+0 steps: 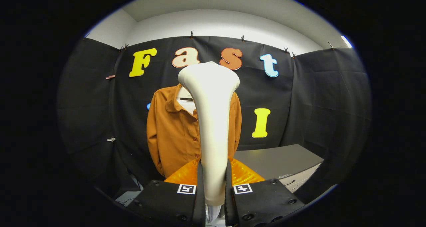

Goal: Iron the clothes twice with a garment steamer, once on the left side and once on the right side.

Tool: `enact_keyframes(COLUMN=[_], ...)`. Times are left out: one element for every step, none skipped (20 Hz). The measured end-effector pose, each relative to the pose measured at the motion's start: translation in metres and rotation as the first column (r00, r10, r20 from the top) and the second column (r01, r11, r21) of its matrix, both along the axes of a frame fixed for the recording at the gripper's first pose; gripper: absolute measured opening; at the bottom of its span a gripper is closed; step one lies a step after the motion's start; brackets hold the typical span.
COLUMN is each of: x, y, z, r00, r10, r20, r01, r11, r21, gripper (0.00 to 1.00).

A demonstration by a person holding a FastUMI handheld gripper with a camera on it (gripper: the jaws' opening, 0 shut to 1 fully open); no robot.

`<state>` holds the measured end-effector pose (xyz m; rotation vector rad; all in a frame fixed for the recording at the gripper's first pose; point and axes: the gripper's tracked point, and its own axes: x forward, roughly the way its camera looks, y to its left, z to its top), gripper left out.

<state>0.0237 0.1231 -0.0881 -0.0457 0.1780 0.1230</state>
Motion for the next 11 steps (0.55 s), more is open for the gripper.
enact_keyframes(x=[-0.0001,0.0007,-0.0005,-0.0006,-0.0005,0.0001,-0.0002,-0.0004,-0.0001,-0.0002,0.0009], y=[0.0003,0.0015,0.0015,0.0014,0.0014,0.0017,0.0017,0.0016,0.0015,0.0019,0.003], z=[0.0004,0.0006,0.0004,0.0,-0.0001,-0.0001,-0.0005,-0.0004,-0.0001,0.0002,0.0002], r00=[1.0,1.0,1.0,1.0,1.0,1.0,1.0,1.0,1.0,1.0,1.0], r10=[0.001,0.002,0.003,0.003,0.002,0.002,0.002,0.002,0.002,0.003,0.003], r20=[0.001,0.001,0.0,0.0,0.0,0.0,-0.001,0.0,0.0,0.0,0.002], r01=[-0.001,-0.002,-0.003,-0.003,-0.002,-0.002,-0.002,-0.002,-0.002,-0.003,-0.003], r11=[1.0,1.0,1.0,1.0,1.0,1.0,1.0,1.0,1.0,1.0,1.0], r21=[-0.001,-0.002,-0.002,-0.002,-0.002,-0.001,-0.001,-0.001,-0.001,0.0,-0.001], gripper=[0.26,0.26,0.26,0.26,0.26,0.26,0.26,0.26,0.26,0.26,0.26])
